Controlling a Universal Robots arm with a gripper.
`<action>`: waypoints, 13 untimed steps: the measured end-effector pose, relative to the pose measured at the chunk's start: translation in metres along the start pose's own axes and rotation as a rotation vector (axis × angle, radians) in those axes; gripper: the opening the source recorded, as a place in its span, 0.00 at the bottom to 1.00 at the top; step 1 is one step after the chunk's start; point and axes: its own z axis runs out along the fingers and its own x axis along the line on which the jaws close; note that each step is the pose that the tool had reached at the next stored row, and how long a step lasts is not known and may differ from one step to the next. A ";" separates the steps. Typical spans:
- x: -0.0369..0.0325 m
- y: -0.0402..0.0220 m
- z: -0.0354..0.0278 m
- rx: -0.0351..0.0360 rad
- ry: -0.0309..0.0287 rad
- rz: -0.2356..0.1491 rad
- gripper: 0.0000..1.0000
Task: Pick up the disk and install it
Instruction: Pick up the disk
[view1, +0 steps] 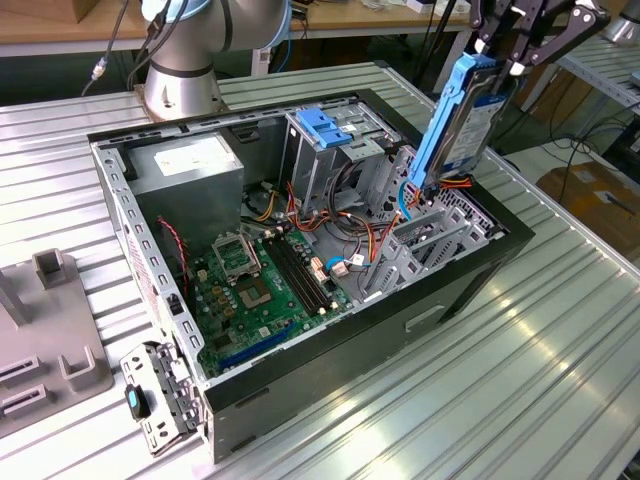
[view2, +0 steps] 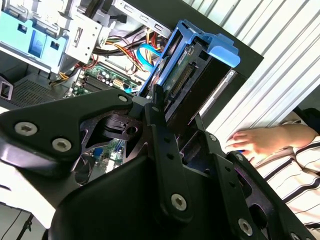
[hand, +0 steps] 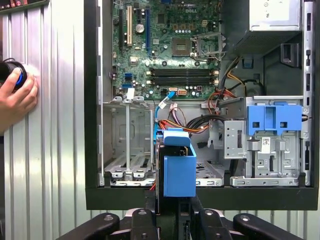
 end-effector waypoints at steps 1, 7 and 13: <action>0.0011 0.0000 0.0001 0.0002 -0.0001 0.000 0.35; 0.0020 0.0000 0.0001 0.0003 0.0000 0.000 0.35; 0.0026 0.0000 0.0001 0.0003 0.0000 0.000 0.35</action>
